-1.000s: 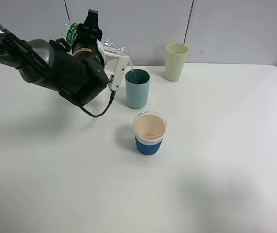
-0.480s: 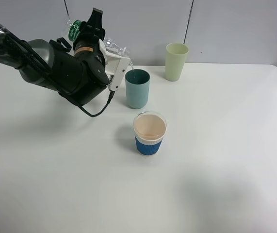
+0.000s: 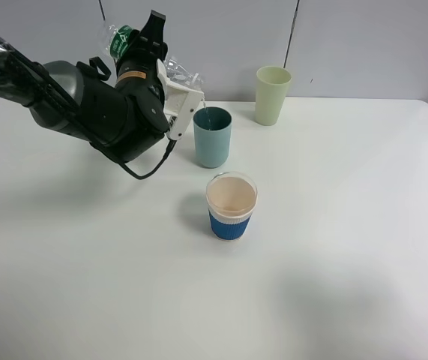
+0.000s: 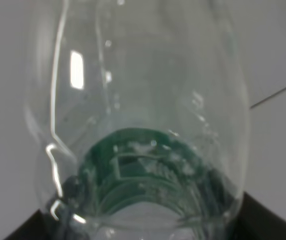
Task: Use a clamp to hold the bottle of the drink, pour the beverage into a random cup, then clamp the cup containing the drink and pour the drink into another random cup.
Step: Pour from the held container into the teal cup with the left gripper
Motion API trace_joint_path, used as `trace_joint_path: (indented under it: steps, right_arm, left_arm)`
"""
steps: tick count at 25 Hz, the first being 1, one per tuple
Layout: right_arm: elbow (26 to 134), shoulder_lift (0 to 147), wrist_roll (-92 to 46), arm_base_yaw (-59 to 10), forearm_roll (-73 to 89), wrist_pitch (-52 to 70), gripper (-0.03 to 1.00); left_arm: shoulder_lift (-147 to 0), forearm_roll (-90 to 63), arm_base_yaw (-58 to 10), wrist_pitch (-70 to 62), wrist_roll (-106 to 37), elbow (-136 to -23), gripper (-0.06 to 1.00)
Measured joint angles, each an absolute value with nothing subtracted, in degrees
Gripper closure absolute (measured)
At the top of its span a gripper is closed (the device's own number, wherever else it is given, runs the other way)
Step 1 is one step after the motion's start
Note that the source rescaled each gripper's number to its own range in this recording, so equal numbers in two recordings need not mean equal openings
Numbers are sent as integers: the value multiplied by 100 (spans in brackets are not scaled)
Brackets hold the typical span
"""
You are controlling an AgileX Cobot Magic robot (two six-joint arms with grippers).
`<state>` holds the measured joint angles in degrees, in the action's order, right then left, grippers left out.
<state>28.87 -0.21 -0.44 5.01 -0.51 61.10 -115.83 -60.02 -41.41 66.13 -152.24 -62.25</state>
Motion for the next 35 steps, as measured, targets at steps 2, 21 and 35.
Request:
trace_joint_path:
  steps: [2, 21, 35]
  right_arm:
    - [2887, -21, -44, 501, -51, 6110, -3]
    - [2887, -21, -44, 501, -51, 6110, -3]
    - [2887, -21, -44, 501, -51, 6110, -3]
  left_arm:
    - [-11583, -5940, -4141, 6613, -15239, -6225, 94]
    - [-11583, -5028, -4141, 6639, -15262, -6185, 94]
    - [-11583, -4881, -4141, 6660, -15178, -6056, 94]
